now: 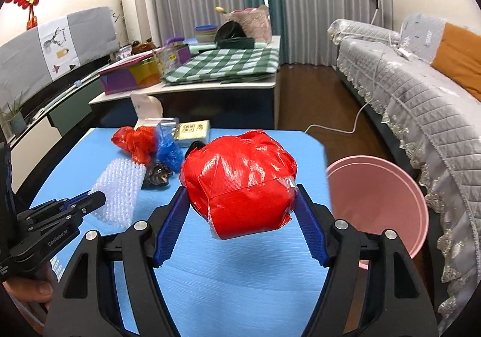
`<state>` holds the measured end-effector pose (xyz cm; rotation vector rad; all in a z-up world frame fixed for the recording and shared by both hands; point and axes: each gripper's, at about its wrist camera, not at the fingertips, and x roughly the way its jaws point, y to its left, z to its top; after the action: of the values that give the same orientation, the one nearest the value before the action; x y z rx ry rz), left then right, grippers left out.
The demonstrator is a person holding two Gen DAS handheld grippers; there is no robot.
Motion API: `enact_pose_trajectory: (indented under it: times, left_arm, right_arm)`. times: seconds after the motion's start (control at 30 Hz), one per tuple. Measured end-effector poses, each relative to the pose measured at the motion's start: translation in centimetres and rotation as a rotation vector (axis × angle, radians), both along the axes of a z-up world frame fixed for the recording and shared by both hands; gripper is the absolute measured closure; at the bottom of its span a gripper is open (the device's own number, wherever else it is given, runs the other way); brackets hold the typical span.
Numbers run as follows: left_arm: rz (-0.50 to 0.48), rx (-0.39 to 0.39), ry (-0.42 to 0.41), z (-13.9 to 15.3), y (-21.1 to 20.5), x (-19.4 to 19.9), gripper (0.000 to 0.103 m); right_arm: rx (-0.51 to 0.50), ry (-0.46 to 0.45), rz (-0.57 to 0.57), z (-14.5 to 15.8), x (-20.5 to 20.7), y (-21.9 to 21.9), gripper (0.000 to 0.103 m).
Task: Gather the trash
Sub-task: 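Carry the bubble wrap and red ball in both tools over the pink bin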
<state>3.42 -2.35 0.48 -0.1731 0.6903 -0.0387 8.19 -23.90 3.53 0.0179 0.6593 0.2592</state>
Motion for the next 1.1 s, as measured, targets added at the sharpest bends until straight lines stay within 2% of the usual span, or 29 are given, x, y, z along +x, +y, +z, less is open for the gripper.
enact_pose_trajectory:
  times: [0.7, 1.1]
  left_arm:
    - [-0.108, 0.000, -0.054, 2.1, -5.6, 0.0, 0.092]
    - [-0.194, -0.028, -0.093, 4.3, -9.7, 0.9, 0.092]
  right_arm:
    - [-0.001, -0.058, -0.158, 2.7, -2.0, -7.2, 0.034]
    - [-0.047, -0.078, -0.229, 7.8, -1.8, -13.4, 0.034]
